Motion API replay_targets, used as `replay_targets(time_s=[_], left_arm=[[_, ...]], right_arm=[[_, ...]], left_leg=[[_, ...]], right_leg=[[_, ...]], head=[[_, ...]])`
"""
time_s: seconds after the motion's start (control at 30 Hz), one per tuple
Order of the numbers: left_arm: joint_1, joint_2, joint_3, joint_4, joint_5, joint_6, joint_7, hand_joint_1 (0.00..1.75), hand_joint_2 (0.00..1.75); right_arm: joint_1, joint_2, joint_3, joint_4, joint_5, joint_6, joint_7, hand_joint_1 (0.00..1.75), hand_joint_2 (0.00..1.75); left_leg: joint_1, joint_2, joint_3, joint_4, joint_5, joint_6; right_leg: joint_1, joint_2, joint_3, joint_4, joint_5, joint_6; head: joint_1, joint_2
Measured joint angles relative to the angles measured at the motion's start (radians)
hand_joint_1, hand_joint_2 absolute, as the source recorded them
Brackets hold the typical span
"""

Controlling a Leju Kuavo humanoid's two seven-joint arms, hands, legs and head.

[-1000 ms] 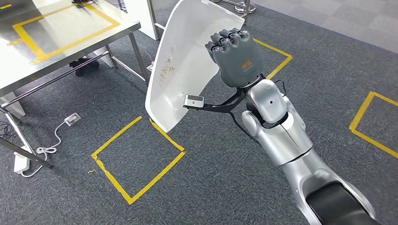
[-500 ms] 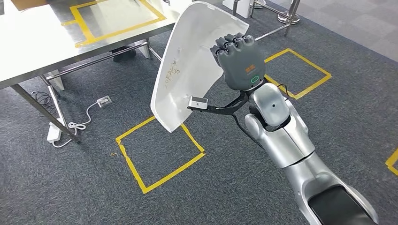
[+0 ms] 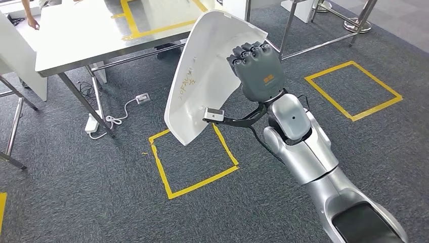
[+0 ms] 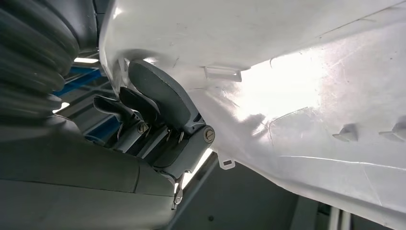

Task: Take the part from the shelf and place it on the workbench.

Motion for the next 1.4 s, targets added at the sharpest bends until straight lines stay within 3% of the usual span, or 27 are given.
replay_targets(time_s=[0.07, 0.13, 0.17, 0.23, 0.3, 0.37, 0.4, 0.43, 0.5, 0.57, 0.67, 0.73, 0.77, 0.83, 0.87, 0.9, 0.93, 1.0, 1.03, 1.1, 1.17, 1.23, 1.3, 1.37, 1.4], left_arm=[[-0.002, -0.004, 0.0, 0.0, -0.005, 0.0, 0.0, 0.0, 1.75], [-0.001, -0.008, 0.0, 0.0, -0.008, 0.0, 0.001, 0.0, 1.75], [0.001, -0.01, 0.0, 0.0, -0.01, 0.0, 0.002, 0.0, 1.75], [0.001, -0.013, 0.0, 0.0, -0.014, 0.0, 0.004, 0.0, 1.75], [-0.002, -0.015, 0.0, 0.0, -0.016, 0.0, 0.005, 0.0, 1.75], [-0.003, -0.017, 0.0, 0.0, -0.017, -0.002, 0.005, 0.0, 1.75], [-0.002, -0.019, 0.0, 0.0, -0.019, -0.002, 0.005, 0.0, 1.75], [-0.001, -0.02, 0.0, 0.0, -0.022, -0.004, 0.005, 0.0, 1.75], [-0.001, -0.021, 0.0, 0.0, -0.028, -0.012, 0.001, 0.0, 1.75], [0.0, -0.021, 0.0, 0.0, -0.033, -0.024, -0.009, 0.0, 1.75], [0.003, -0.02, 0.0, -0.001, -0.04, -0.031, -0.022, 0.0, 1.75], [0.002, -0.018, 0.0, -0.001, -0.045, -0.032, -0.027, 0.0, 1.75], [0.001, -0.017, 0.0, -0.001, -0.047, -0.033, -0.029, 0.0, 1.75], [-0.001, -0.017, 0.0, -0.001, -0.049, -0.033, -0.031, 0.0, 1.75], [-0.001, -0.017, 0.0, 0.0, -0.05, -0.033, -0.031, 0.0, 1.75], [0.0, -0.017, 0.0, 0.0, -0.05, -0.033, -0.032, 0.0, 1.75], [0.001, -0.017, 0.0, 0.0, -0.05, -0.033, -0.032, 0.0, 1.75], [0.002, -0.015, 0.0, -0.001, -0.051, -0.033, -0.033, 0.0, 1.75], [0.001, -0.014, 0.0, -0.001, -0.053, -0.033, -0.034, 0.0, 1.75], [0.001, -0.012, 0.0, -0.001, -0.058, -0.034, -0.036, 0.0, 1.75], [0.001, -0.012, 0.0, 0.0, -0.06, -0.034, -0.037, 0.0, 1.75], [0.002, -0.011, 0.0, 0.0, -0.06, -0.034, -0.038, 0.0, 1.75], [0.002, -0.012, 0.0, 0.0, -0.06, -0.035, -0.039, 0.0, 1.75], [0.002, -0.012, 0.0, 0.0, -0.061, -0.035, -0.038, 0.0, 1.75], [0.003, -0.012, 0.0, 0.0, -0.061, -0.036, -0.038, 0.0, 1.75]], right_arm=[[-0.002, 0.001, 0.0, 0.0, 0.001, 0.0, 0.0, 1.75, 1.75], [-0.003, 0.004, 0.0, 0.001, 0.002, 0.001, -0.001, 1.75, 1.75], [-0.005, 0.006, 0.0, 0.001, 0.002, 0.001, -0.001, 1.75, 1.75], [-0.007, 0.008, 0.0, 0.001, 0.002, 0.001, -0.001, 1.75, 1.75], [-0.007, 0.007, 0.0, 0.005, 0.002, 0.002, -0.001, 1.75, 1.75], [-0.001, 0.005, 0.0, 0.012, 0.002, 0.003, -0.001, 1.75, 1.75], [0.002, 0.004, 0.0, 0.015, 0.002, 0.005, -0.001, 1.75, 1.75], [0.002, 0.004, 0.0, 0.018, 0.001, 0.006, 0.0, 1.75, 1.75], [0.001, 0.004, 0.0, 0.022, 0.001, 0.011, 0.004, 1.75, 1.75], [0.0, 0.004, -0.001, 0.024, 0.001, 0.014, 0.013, 1.75, 1.75], [0.001, 0.007, -0.003, 0.028, 0.002, 0.014, 0.023, 1.75, 1.75], [0.002, 0.011, -0.008, 0.029, 0.002, 0.014, 0.026, 1.75, 1.75], [0.002, 0.012, -0.012, 0.029, 0.002, 0.015, 0.027, 1.75, 1.75], [0.006, 0.013, -0.017, 0.031, 0.002, 0.017, 0.03, 1.75, 1.75], [0.009, 0.013, -0.018, 0.031, 0.002, 0.017, 0.03, 1.75, 1.75], [0.013, 0.013, -0.019, 0.031, 0.002, 0.018, 0.03, 1.75, 1.75], [0.016, 0.013, -0.019, 0.031, 0.002, 0.018, 0.03, 1.75, 1.75], [0.018, 0.013, -0.021, 0.031, 0.002, 0.018, 0.03, 1.75, 1.75], [0.017, 0.014, -0.023, 0.031, 0.002, 0.018, 0.03, 1.75, 1.75], [0.019, 0.015, -0.029, 0.031, 0.004, 0.016, 0.031, 1.75, 1.75], [0.021, 0.016, -0.033, 0.03, 0.005, 0.013, 0.032, 1.75, 1.75], [0.022, 0.017, -0.038, 0.029, 0.006, 0.011, 0.033, 1.75, 1.75], [0.024, 0.017, -0.044, 0.029, 0.006, 0.01, 0.033, 1.75, 1.75], [0.032, 0.017, -0.047, 0.029, 0.007, 0.009, 0.033, 1.75, 1.75], [0.038, 0.017, -0.048, 0.029, 0.007, 0.009, 0.034, 1.75, 1.75]], left_leg=[[-0.007, 0.027, 0.042, -0.08, 0.019, 0.018], [-0.009, 0.009, 0.041, -0.086, 0.019, 0.033], [-0.006, -0.003, 0.041, -0.089, 0.021, 0.038], [0.002, -0.025, 0.043, -0.095, 0.027, 0.049], [0.005, -0.048, 0.042, -0.096, 0.03, 0.056], [0.005, -0.073, 0.04, -0.095, 0.03, 0.058], [0.005, -0.084, 0.039, -0.093, 0.03, 0.058], [0.006, -0.095, 0.039, -0.091, 0.03, 0.057], [0.006, -0.112, 0.038, -0.084, 0.027, 0.052], [0.004, -0.124, 0.035, -0.08, 0.025, 0.04], [0.005, -0.126, 0.029, -0.085, 0.018, 0.02], [0.004, -0.099, 0.017, -0.055, -0.002, 0.011], [0.004, -0.079, -0.003, -0.01, -0.025, 0.007], [0.003, -0.05, -0.075, 0.126, -0.081, 0.002], [0.004, -0.045, -0.108, 0.181, -0.095, 0.001], [0.003, -0.044, -0.124, 0.203, -0.09, 0.002], [0.003, -0.044, -0.119, 0.183, -0.064, 0.005], [-0.001, -0.037, -0.059, 0.05, 0.015, 0.015], [-0.005, -0.032, -0.025, -0.016, 0.038, 0.023], [-0.013, -0.023, 0.012, -0.083, 0.043, 0.037], [-0.012, -0.029, 0.025, -0.091, 0.03, 0.051], [-0.008, -0.037, 0.048, -0.101, 0.02, 0.063], [-0.006, -0.044, 0.072, -0.107, 0.006, 0.07], [-0.006, -0.052, 0.096, -0.108, -0.016, 0.072], [-0.006, -0.056, 0.111, -0.108, -0.029, 0.071]], right_leg=[[0.005, -0.022, 0.004, 0.002, -0.005, 0.009], [0.008, -0.043, 0.009, -0.001, -0.008, 0.019], [0.007, -0.042, 0.01, 0.001, -0.01, 0.025], [0.003, 0.008, -0.006, 0.043, -0.04, 0.036], [-0.002, 0.071, -0.064, 0.166, -0.101, 0.043], [-0.003, 0.087, -0.124, 0.28, -0.137, 0.046], [-0.004, 0.088, -0.132, 0.289, -0.126, 0.046], [-0.004, 0.089, -0.121, 0.256, -0.097, 0.044], [-0.006, 0.096, -0.06, 0.117, -0.026, 0.04], [-0.004, 0.104, -0.021, 0.023, 0.003, 0.034], [-0.001, 0.103, -0.017, 0.007, 0.002, 0.016], [-0.005, 0.099, -0.006, 0.0, 0.002, 0.002], [-0.007, 0.096, 0.0, -0.002, 0.0, -0.003], [-0.005, 0.09, 0.008, -0.002, -0.007, -0.008], [-0.004, 0.087, 0.013, -0.002, -0.012, -0.009], [-0.003, 0.084, 0.018, -0.002, -0.018, -0.009], [-0.003, 0.082, 0.025, -0.002, -0.024, -0.008], [-0.002, 0.075, 0.044, -0.002, -0.042, -0.004], [0.0, 0.072, 0.052, -0.003, -0.051, 0.001], [0.002, 0.067, 0.066, -0.008, -0.062, 0.012], [0.003, 0.066, 0.077, -0.004, -0.06, 0.024], [0.002, 0.073, 0.051, 0.055, -0.047, 0.032], [-0.001, 0.082, -0.031, 0.173, -0.054, 0.039], [-0.001, 0.085, -0.123, 0.267, -0.106, 0.044], [-0.001, 0.086, -0.154, 0.279, -0.13, 0.045]], head=[[0.001, 0.0], [0.002, 0.0], [0.003, 0.0], [0.004, 0.0], [0.007, 0.0], [0.008, 0.0], [0.008, 0.0], [0.009, 0.0], [0.009, 0.0], [0.009, 0.0], [0.008, 0.0], [0.004, 0.0], [0.002, 0.0], [-0.002, 0.0], [-0.002, 0.0], [-0.002, 0.0], [-0.002, 0.0], [-0.002, 0.0], [-0.002, 0.0], [-0.002, 0.0], [-0.002, 0.0], [0.001, 0.0], [0.005, 0.0], [0.007, 0.0], [0.008, 0.0]])
